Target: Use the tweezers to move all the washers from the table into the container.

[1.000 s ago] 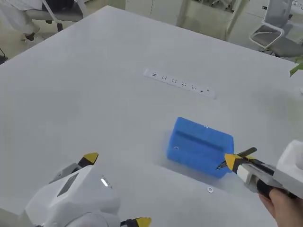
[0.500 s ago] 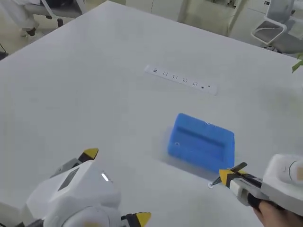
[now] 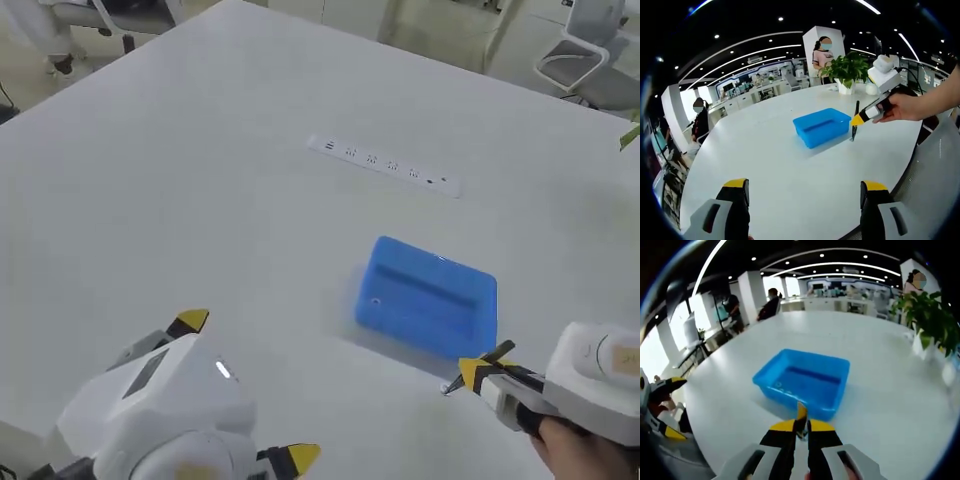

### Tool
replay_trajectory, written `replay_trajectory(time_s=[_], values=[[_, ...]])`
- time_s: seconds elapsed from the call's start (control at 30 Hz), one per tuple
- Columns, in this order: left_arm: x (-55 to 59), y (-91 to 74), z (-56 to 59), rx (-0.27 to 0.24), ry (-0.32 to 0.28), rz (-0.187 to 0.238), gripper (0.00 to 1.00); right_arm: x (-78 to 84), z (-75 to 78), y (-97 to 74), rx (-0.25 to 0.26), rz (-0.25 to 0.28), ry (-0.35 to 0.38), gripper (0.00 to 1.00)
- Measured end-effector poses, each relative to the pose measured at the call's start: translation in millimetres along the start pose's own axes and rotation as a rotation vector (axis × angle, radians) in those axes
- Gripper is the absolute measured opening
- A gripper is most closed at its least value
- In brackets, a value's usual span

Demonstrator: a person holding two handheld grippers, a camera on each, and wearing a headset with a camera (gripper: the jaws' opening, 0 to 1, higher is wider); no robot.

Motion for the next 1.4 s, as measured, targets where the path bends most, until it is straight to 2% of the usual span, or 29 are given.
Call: replay_trajectory(time_s=[0.17, 0.57, 0.63, 0.87, 1.13, 1.4], values=[[-0.5, 0.0, 0.1, -0.001, 0.000, 0.001, 0.94, 3.9, 0.4, 1.6, 0.010, -0.014, -0.023, 0.05], [-1.7, 0.3, 0.5, 0.000, 0.005, 0.004, 0.93, 3.8, 2.7, 4.7, 0.036, 0.018, -0.043, 0.04], [-1.8, 0.3, 0.8, 0.002, 0.005, 0.005, 0.93, 4.1, 0.3, 5.5, 0.044, 0.012, -0.103, 0.04], [-1.8, 0.3, 2.4, 0.011, 0.010, 0.006, 0.93, -0.2, 1.5, 9.3, 0.047, -0.014, -0.096, 0.04], [-2.4, 0.1, 3.6, 0.014, 0.011, 0.009, 0.94, -10.6, -8.5, -3.8, 0.007, 0.007, -0.061, 0.04], [-2.8, -0.6, 2.9, 0.010, 0.010, 0.013, 0.94, -23.3, -20.8, -10.4, -0.026, 0.020, -0.104, 0.04]])
Point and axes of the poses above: the centre of the closed fingertips' face, and the gripper's own axes: y roughly forward along the fingers, z roughly to its right, x roughly out of its underside, the point moved 4 cm from there along -y, roughly backward along the fingers, and after that the axes turned 15 degrees about y, right-handed, at the moved point
